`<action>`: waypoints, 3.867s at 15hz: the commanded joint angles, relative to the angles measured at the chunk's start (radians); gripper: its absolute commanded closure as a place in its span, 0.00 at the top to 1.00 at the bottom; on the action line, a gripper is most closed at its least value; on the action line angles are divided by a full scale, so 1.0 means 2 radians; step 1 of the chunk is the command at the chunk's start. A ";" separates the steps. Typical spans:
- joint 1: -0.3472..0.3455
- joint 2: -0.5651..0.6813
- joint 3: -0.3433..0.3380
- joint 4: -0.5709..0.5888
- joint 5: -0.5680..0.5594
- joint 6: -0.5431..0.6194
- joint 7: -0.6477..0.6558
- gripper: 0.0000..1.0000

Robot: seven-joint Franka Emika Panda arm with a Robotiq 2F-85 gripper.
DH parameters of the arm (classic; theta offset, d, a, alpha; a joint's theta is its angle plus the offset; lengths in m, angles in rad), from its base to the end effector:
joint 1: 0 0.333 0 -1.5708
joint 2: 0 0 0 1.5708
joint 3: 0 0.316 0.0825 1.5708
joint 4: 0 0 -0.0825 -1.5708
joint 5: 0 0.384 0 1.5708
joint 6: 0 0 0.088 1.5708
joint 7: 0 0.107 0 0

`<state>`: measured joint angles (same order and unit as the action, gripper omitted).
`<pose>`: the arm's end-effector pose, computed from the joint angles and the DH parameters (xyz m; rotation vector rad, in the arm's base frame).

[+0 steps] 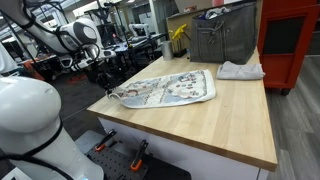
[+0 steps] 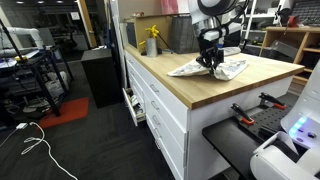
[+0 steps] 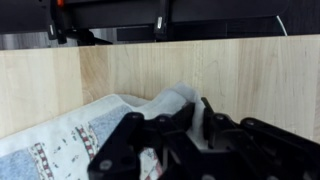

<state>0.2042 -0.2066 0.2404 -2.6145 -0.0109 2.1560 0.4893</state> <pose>0.3562 0.1654 0.3015 2.9590 -0.0721 -0.3052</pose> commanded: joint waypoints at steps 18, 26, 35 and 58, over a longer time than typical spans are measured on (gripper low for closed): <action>0.006 -0.006 0.008 0.015 0.011 -0.034 -0.035 0.26; 0.004 0.007 0.000 -0.021 0.038 -0.021 -0.042 0.78; 0.001 0.056 -0.011 -0.026 0.090 0.042 -0.092 1.00; -0.014 -0.018 -0.018 -0.062 0.057 0.088 -0.061 0.01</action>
<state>0.1931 -0.1524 0.2021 -2.7168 0.1392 2.3582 0.3264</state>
